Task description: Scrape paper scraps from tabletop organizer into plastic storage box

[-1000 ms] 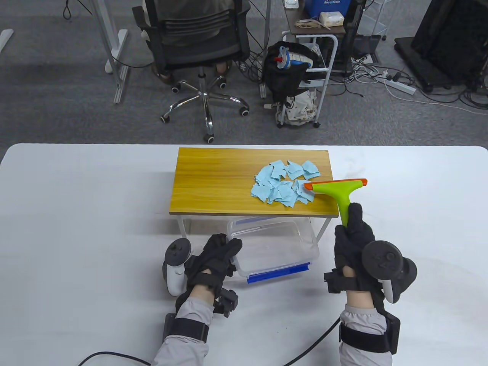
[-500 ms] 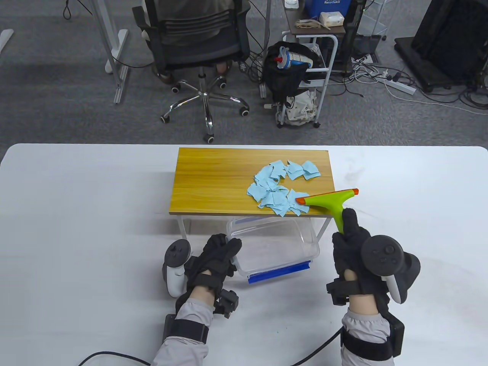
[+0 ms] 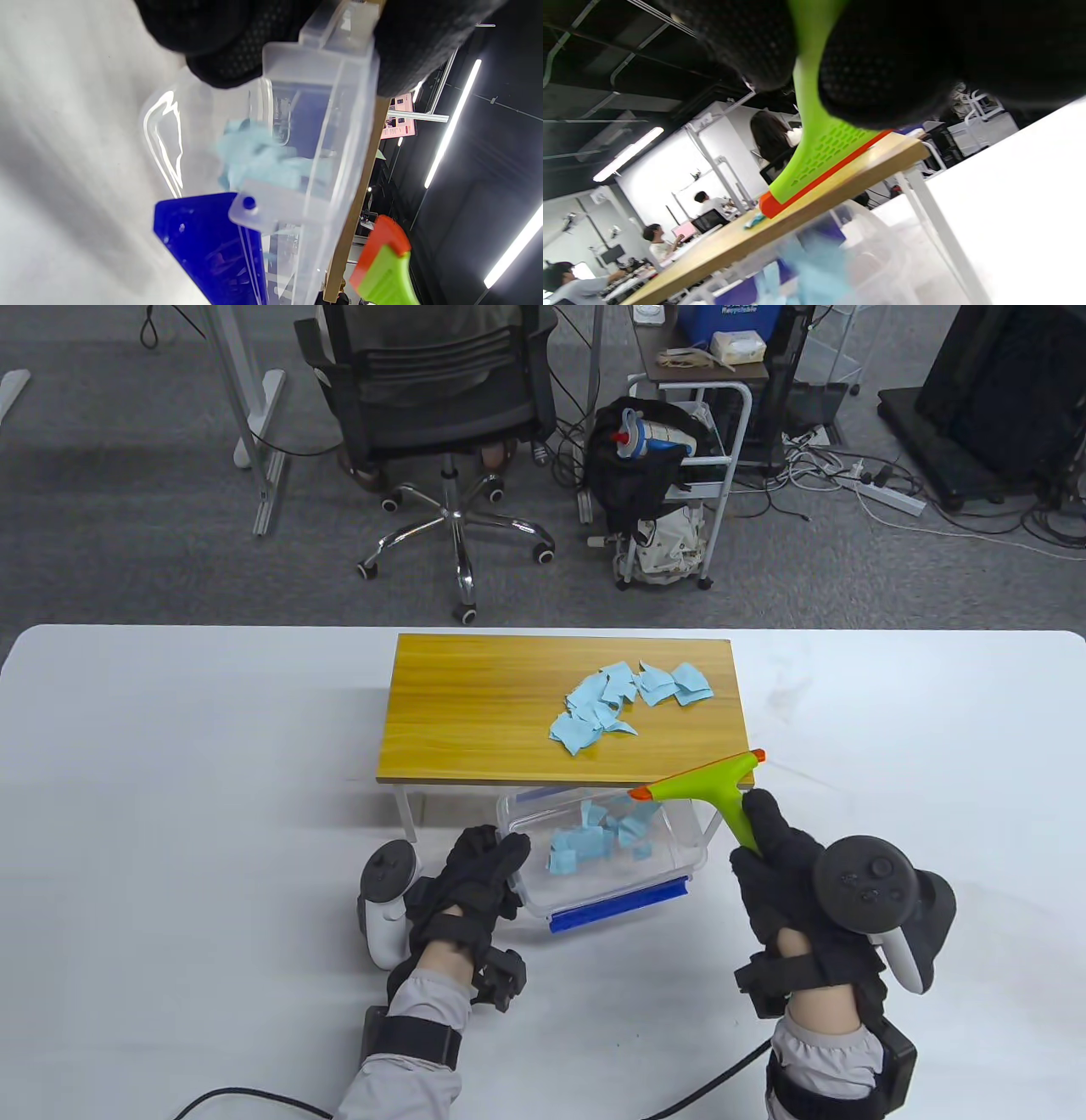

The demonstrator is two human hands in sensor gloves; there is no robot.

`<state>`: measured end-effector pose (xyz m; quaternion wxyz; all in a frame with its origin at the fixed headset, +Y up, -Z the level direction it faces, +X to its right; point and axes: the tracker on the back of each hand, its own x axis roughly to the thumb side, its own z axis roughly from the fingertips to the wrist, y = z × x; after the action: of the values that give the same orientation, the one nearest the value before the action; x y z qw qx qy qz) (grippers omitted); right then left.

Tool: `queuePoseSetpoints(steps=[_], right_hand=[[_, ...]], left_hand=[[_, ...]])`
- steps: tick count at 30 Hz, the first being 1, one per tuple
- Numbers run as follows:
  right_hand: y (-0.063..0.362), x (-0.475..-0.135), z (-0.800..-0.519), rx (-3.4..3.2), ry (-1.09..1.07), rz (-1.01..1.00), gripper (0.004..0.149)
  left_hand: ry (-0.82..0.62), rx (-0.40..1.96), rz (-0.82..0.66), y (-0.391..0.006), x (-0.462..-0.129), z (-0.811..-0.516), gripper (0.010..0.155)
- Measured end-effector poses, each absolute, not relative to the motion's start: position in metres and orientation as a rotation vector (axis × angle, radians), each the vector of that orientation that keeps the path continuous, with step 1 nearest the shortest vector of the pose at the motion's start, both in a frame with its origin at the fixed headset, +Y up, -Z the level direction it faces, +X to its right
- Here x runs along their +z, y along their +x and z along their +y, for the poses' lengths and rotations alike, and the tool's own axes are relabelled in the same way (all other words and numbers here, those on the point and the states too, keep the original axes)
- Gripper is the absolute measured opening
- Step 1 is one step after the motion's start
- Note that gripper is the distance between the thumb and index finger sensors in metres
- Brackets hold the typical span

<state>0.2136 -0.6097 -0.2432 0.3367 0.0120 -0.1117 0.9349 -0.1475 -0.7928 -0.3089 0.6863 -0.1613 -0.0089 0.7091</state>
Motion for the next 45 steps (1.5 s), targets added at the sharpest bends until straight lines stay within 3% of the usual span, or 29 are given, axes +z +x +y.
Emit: queuePoseSetpoints(steps=[7,11,17,31,45], right_hand=[[0.192,-0.271,-0.644,2.274,0.231,-0.353,0.06],[0.172,-0.287,-0.678,2.126,0.257,-0.27,0.063],[0.158,-0.294,-0.697,2.211,0.267,-0.28,0.061],[0.181,-0.276,-0.653,2.237,0.244,-0.119,0.058],[0.182,-0.252,-0.619,2.281,0.351,-0.107,0.055]], left_hand=[[-0.361,1.589,-0.015,-0.147,-0.308,-0.792,0.073],[-0.363,1.589,-0.015,-0.147,-0.308,-0.792,0.073],[-0.345,1.557,-0.006,-0.148,-0.308,-0.791,0.072],[-0.356,1.59,-0.004,-0.148,-0.308,-0.791,0.072],[-0.358,1.598,-0.004,-0.15,-0.309,-0.791,0.072]])
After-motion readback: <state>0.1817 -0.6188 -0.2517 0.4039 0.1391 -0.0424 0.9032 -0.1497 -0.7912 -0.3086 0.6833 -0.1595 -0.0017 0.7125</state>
